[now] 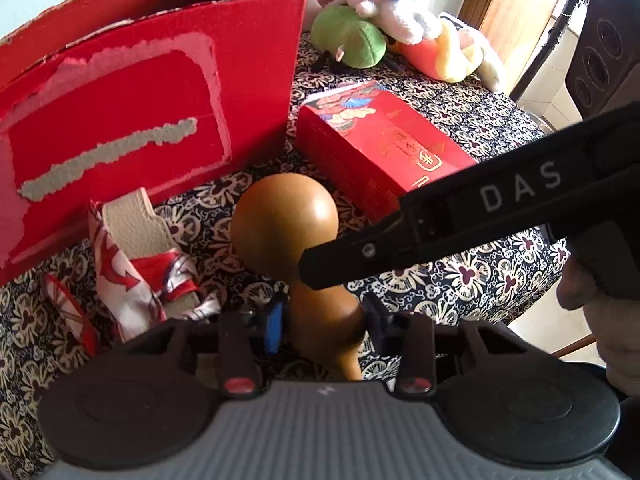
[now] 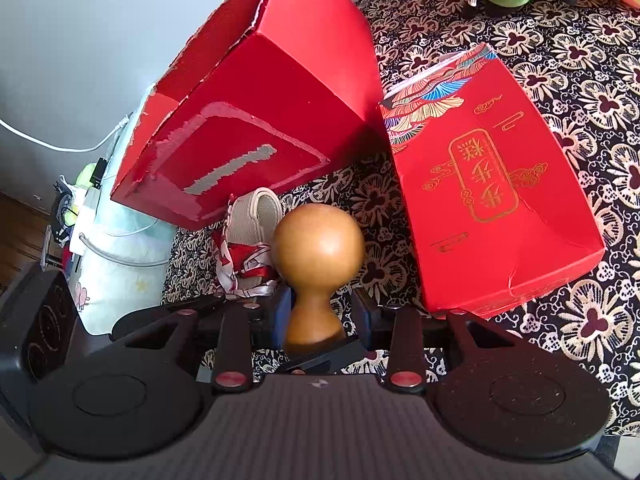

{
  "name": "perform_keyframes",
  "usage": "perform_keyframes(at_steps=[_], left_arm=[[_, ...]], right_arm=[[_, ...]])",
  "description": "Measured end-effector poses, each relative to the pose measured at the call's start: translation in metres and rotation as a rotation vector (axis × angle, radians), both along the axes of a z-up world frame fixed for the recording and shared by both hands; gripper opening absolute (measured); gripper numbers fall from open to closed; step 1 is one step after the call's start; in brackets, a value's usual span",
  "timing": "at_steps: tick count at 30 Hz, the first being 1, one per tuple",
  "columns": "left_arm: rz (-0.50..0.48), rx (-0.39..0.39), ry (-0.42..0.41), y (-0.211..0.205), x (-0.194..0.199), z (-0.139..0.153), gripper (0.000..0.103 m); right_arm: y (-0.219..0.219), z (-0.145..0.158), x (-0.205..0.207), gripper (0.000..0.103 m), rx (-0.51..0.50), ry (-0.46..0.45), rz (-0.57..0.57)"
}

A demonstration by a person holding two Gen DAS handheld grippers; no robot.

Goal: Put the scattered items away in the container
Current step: 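Grasp the wooden gourd by its neck with the right gripper, then carry the wooden gourd over the red box and lower it inside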

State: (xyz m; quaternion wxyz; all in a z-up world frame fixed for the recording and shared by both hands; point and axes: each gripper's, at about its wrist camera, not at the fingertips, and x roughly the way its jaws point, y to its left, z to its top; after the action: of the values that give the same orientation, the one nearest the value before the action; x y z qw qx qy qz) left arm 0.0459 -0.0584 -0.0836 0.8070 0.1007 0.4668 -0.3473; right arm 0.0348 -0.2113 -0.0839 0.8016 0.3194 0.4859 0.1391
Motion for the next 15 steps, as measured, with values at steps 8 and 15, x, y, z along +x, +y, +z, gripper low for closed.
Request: perform_keyframes(at_steps=[8, 15], left_arm=[[-0.015, -0.007, -0.006, -0.006, -0.001, -0.001, 0.040], [-0.025, -0.006, -0.038, -0.009, -0.003, 0.008, 0.040]], right_arm=[[0.002, -0.011, 0.011, 0.037, 0.028, 0.040, -0.003], [-0.004, -0.009, 0.008, 0.031, 0.055, 0.029, -0.008]])
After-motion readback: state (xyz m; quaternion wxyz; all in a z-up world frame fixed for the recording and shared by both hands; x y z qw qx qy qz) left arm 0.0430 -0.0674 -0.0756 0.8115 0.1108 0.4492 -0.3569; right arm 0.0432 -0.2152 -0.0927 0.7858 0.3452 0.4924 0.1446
